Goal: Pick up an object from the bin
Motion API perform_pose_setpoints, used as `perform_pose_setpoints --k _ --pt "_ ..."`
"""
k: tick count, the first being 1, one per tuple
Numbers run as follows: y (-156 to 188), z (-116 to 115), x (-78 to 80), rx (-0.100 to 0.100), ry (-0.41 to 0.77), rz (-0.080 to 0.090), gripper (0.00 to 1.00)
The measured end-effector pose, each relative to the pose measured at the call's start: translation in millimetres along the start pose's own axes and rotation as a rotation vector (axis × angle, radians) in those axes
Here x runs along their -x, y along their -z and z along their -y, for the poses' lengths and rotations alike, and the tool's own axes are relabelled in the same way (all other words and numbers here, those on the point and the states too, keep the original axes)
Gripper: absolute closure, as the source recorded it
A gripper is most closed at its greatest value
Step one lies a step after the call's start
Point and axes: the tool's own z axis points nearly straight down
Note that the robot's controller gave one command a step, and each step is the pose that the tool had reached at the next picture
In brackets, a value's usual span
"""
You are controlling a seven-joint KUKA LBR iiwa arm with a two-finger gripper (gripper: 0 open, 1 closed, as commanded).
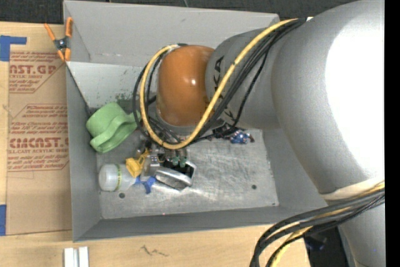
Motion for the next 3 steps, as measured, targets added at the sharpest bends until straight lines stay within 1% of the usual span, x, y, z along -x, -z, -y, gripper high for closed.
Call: perform_pose_setpoints --k 1,2,3 --pt "0 0 0.0 0.000 0.000 0.000 1.00" --pt "31 3 -2.6 -0.007 0.012 -0.016 1.00" --pt "46 4 -1.4 -0.006 0.016 -0.012 1.00"
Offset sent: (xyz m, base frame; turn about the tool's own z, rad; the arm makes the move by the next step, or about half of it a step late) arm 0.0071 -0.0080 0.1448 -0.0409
